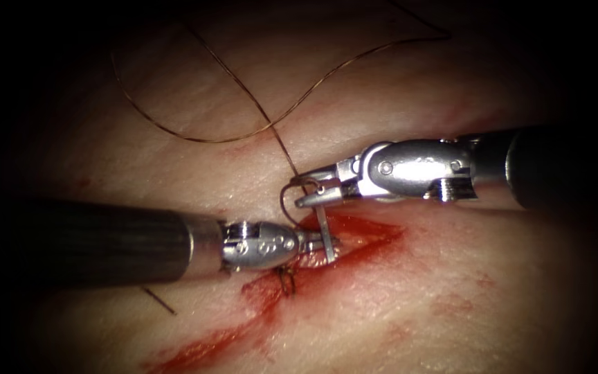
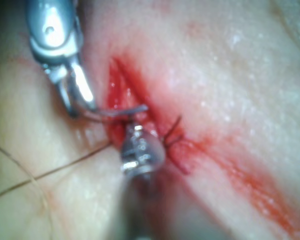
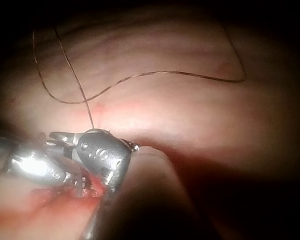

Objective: Wound Closure

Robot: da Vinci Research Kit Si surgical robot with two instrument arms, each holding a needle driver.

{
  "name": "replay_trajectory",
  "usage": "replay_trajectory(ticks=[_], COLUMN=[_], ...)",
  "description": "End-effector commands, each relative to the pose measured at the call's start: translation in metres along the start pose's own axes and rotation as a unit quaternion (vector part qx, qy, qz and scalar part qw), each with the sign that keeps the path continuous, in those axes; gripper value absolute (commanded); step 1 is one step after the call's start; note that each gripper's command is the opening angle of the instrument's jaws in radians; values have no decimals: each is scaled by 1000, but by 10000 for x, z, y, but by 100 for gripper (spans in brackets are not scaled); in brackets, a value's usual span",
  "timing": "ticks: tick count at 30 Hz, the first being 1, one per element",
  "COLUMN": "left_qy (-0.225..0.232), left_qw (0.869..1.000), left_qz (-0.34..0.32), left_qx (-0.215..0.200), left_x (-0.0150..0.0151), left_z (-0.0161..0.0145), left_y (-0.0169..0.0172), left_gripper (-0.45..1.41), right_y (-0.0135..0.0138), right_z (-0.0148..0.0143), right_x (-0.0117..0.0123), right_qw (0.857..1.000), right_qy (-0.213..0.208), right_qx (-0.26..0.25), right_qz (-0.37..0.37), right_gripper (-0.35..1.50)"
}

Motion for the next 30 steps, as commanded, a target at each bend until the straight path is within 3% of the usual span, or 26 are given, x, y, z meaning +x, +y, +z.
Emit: replay_trajectory(ticks=[1,7,16,24,30], left_qy=[0,1,2,-1,-9], left_qw=[1000,1000,1000,1000,1000], left_qz=[2,2,-5,-13,-14], left_qx=[-1,-3,-6,-1,-4], left_x=[-2,11,33,49,50], left_z=[7,2,-14,-46,-64], left_y=[3,7,11,9,14], left_gripper=[-38,-38,-38,-35,-35], right_y=[4,19,11,-5,-7], right_z=[7,0,8,13,6], right_x=[-7,-16,-28,-42,-42], right_qw=[1000,994,974,965,957], right_qy=[5,5,-2,-17,-10], right_qx=[-5,-28,-14,28,23], right_qz=[22,101,225,260,290], right_gripper=[-35,-35,-35,-35,-35])
